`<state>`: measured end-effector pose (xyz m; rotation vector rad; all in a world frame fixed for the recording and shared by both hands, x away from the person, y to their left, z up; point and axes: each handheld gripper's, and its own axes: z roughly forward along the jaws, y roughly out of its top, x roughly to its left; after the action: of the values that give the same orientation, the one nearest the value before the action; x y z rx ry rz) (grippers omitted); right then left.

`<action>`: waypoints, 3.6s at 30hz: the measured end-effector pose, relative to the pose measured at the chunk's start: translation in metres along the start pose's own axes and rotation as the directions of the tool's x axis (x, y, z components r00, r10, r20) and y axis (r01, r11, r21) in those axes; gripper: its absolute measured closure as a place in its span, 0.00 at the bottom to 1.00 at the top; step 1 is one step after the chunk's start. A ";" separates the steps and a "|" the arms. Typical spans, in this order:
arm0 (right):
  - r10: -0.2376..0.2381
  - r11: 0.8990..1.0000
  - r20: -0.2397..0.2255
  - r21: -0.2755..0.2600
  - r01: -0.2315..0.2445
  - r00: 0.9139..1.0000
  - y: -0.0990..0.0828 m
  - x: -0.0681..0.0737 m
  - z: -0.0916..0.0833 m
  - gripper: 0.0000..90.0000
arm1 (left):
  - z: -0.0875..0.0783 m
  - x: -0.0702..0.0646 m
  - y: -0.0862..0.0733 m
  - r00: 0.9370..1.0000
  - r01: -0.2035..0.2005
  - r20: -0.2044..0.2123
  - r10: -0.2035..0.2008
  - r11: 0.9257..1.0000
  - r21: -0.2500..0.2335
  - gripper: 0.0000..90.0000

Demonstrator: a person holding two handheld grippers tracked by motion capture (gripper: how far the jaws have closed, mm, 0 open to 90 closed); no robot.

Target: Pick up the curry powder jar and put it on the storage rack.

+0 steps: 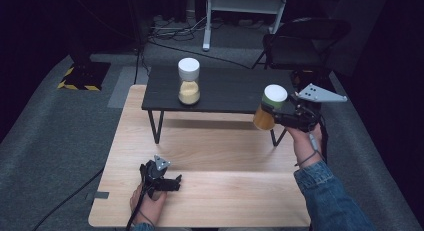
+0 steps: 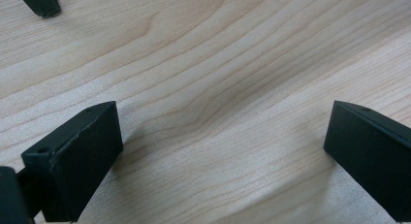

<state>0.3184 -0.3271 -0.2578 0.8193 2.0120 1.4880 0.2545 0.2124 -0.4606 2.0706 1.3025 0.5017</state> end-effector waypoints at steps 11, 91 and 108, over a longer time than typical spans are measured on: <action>-0.014 1.000 0.052 0.007 0.014 0.999 0.030 -0.005 0.033 0.37 | 0.000 -0.001 0.000 1.000 0.005 -0.002 -0.005 1.000 -0.002 0.00; -0.033 0.986 0.072 0.167 0.021 0.997 -0.142 0.000 -0.039 0.04 | -0.001 -0.004 0.000 0.999 0.027 -0.019 -0.027 1.000 0.000 0.00; 0.000 0.963 0.070 0.269 -0.018 0.998 -0.195 0.004 -0.028 0.03 | -0.001 -0.004 0.000 0.999 0.027 -0.019 -0.027 1.000 0.000 0.00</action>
<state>0.2631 -0.3856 -0.4374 0.9748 2.1900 1.1874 0.2523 0.2095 -0.4605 2.0508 1.3395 0.5101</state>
